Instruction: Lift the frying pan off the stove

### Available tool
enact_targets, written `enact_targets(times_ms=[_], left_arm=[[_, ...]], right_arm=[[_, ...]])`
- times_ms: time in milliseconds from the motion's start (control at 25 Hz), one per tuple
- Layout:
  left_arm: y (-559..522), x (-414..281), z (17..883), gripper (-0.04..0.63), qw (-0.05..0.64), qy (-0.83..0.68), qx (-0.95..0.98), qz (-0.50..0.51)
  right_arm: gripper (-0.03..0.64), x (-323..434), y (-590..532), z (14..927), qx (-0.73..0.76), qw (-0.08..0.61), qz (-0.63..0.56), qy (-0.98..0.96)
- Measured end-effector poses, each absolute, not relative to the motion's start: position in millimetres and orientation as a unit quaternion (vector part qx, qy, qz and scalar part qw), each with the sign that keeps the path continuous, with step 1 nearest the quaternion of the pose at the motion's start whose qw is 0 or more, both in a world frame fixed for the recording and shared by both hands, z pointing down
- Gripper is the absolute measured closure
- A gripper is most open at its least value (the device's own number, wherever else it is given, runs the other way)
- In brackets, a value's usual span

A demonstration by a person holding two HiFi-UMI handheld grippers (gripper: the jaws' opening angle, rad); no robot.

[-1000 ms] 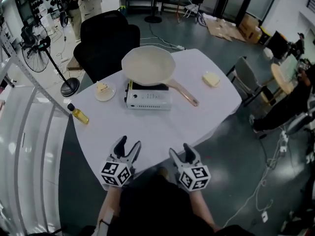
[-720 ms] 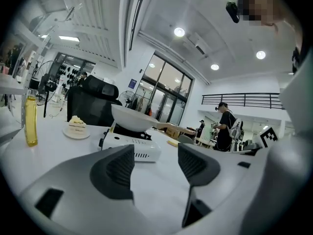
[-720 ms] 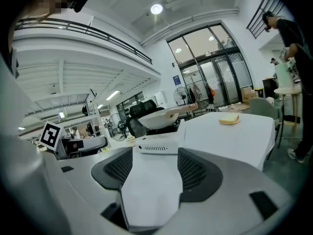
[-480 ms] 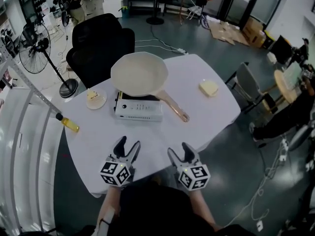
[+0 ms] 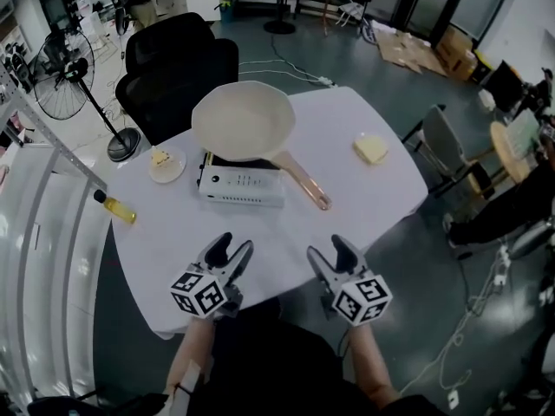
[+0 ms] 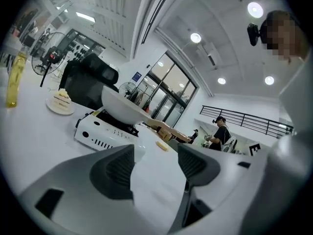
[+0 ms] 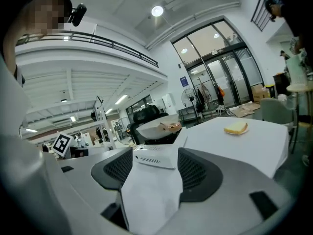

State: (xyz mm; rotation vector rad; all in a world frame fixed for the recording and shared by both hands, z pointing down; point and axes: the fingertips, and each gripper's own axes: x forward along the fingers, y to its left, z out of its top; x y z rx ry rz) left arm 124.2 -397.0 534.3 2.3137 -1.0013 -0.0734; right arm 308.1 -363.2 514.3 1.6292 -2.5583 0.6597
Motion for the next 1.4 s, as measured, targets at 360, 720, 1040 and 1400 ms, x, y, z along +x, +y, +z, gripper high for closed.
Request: enact_targets(times_ms=[360,720,1040,1400], left_arm=[[-424,142,521,0.331,0.395,-0.334,0.851,-0.096],[-496,174,500,0.331,0.479,-0.29,0.81,-0.173],[-563,201,503,0.32,0.514,-0.285,0.784,-0.202],[-613,234,517,0.307,0.537,-0.255,0.782,-0.185]], right_arm=[[0.35,327,-397,476,0.475,-0.006,0.227,-0.85],[0.35,336,-452,465,0.383,0.01,0.307,-0.871],[0.35,316,-504,474,0.295,0.071,0.351,-0.886],[0.351,295,-534,498,0.215,0.09,0.409,-0.882]])
